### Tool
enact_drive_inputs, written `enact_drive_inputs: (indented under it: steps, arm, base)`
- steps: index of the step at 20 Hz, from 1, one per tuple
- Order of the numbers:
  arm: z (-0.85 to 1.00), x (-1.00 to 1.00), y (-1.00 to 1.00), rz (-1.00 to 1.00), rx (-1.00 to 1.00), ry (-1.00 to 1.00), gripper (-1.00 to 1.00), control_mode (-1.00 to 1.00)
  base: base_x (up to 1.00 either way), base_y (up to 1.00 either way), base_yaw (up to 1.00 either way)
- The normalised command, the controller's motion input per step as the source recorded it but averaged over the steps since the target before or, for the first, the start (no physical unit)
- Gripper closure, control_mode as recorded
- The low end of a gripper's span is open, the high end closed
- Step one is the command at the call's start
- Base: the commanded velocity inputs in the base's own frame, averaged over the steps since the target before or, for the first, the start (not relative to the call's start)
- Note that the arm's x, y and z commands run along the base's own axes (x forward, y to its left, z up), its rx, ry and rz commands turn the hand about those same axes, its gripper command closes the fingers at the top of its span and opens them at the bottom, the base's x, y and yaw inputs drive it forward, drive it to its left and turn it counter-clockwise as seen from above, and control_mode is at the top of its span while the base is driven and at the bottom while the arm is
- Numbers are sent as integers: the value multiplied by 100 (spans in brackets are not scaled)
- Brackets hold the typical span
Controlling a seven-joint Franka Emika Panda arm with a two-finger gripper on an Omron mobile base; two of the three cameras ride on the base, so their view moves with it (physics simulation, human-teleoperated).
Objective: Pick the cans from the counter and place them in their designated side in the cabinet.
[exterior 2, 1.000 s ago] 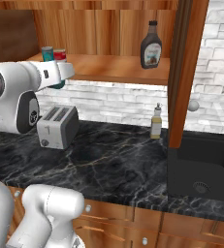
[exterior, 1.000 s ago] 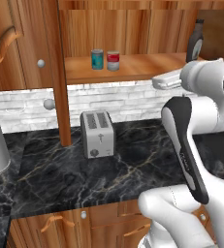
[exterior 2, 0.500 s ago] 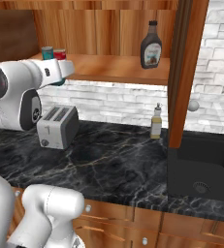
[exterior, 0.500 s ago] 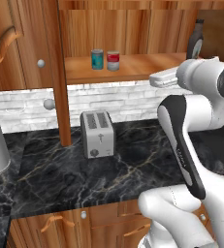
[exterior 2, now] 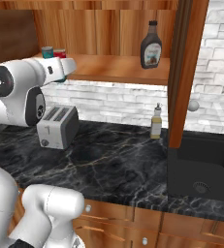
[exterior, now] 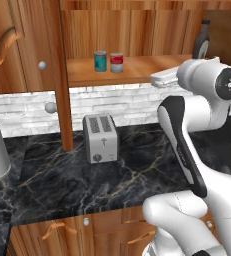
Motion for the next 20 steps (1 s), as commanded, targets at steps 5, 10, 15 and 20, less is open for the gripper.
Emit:
enact_drive_inputs:
  steps: [5, 10, 15, 20]
  arm:
    - [5, 21, 1, 0, 0, 0, 100, -100]
    - [2, 17, 2, 1, 1, 0, 100, -100]
    - [0, 16, 6, 3, 1, 0, 100, -100]
    - [0, 16, 9, 3, 0, 0, 100, -100]
  base:
    - [0, 0, 0]
    - [0, 0, 0]
    - [0, 0, 0]
    - [0, 0, 0]
